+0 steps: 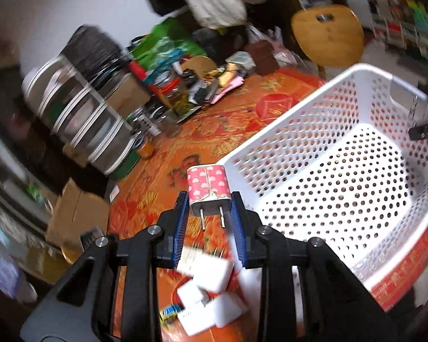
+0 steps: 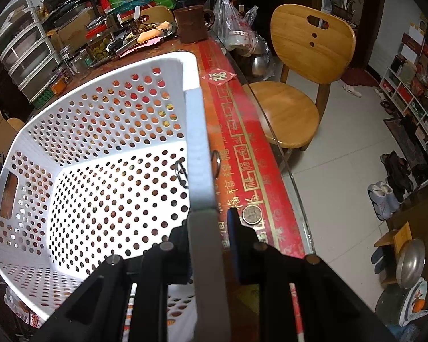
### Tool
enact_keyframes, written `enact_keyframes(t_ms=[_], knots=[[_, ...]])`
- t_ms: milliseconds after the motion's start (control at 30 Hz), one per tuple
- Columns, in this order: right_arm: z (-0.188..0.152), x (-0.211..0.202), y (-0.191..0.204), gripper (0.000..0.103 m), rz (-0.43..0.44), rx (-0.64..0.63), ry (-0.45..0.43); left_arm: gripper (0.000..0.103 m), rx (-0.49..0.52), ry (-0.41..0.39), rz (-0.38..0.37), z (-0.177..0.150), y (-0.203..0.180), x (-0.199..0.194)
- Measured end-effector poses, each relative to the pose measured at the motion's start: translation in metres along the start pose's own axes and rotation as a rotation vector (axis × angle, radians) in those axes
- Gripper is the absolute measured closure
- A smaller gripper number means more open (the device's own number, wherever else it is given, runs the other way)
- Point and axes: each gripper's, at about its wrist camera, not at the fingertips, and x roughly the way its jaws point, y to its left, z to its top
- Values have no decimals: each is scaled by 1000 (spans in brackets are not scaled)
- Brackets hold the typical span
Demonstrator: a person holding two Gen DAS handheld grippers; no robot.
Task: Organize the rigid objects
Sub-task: 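Carry the pink charger into the basket and open the left tool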
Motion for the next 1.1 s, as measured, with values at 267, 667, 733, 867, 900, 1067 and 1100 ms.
enact_keyframes(t_ms=[267,667,733,867,900,1067,1100], knots=[[0,0,-1,84,0,-2,5,76,94,44,-37,19,-52,41],[-1,-1,0,84,5,-3,6,76,240,177,-110,44,-110,92],[0,0,0,84,4,-3,8,76,263,189,-128,49,-120,97],[1,0,0,84,5,-3,13,76,304,215,-173,56,-137,105],[1,0,0,84,8,-3,14,76,319,224,-181,56,-142,107],[0,0,-1,84,7,-2,14,76,381,270,-200,55,-160,118],[0,1,-1,84,8,-2,14,76,383,273,-205,55,-161,119]])
